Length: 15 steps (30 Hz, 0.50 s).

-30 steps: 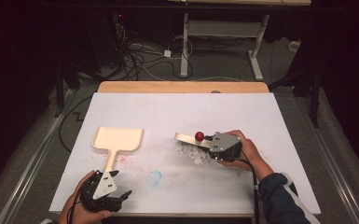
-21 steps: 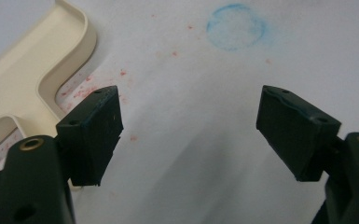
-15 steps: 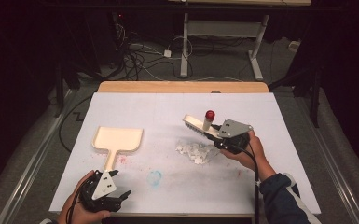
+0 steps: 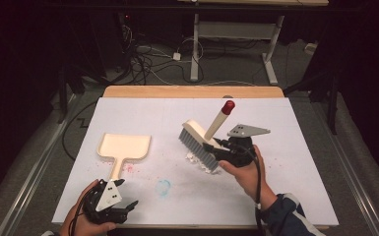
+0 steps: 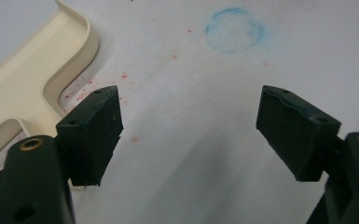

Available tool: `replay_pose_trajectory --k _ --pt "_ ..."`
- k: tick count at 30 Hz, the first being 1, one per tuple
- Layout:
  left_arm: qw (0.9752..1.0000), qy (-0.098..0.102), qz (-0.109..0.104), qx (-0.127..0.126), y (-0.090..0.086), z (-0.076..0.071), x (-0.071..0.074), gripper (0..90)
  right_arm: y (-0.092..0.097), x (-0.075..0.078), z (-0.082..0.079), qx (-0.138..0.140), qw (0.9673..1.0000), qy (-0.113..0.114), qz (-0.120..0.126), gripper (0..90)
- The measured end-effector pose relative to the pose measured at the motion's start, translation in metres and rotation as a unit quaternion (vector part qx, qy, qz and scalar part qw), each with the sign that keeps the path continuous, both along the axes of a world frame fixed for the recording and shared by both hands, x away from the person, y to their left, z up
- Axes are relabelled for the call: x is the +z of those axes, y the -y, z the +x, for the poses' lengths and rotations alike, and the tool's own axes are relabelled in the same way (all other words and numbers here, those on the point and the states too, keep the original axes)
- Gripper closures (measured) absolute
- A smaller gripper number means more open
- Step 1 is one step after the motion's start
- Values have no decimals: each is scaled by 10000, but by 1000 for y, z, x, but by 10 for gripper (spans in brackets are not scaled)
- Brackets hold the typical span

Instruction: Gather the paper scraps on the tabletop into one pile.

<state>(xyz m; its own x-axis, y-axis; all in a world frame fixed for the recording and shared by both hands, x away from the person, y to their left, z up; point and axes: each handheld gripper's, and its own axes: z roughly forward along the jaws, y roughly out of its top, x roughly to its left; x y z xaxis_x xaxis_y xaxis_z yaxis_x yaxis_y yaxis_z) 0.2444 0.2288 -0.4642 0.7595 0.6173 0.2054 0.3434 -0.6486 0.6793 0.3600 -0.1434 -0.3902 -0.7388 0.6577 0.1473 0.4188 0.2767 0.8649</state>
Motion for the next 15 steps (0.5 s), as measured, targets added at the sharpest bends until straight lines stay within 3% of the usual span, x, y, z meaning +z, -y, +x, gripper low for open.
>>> replay_pose_trajectory --k 4,8,15 --pt "10000 16 25 -62 5 0 1 217 -27 -19 -12 122 9997 -212 -53 676" --pt "9999 -9 64 -98 5 -1 -1 217 -43 -38 -12 -13 9990 -385 -241 676" --pt "10000 -25 34 -70 2 -1 -1 217 -25 -47 0 -663 9956 -641 -193 676"
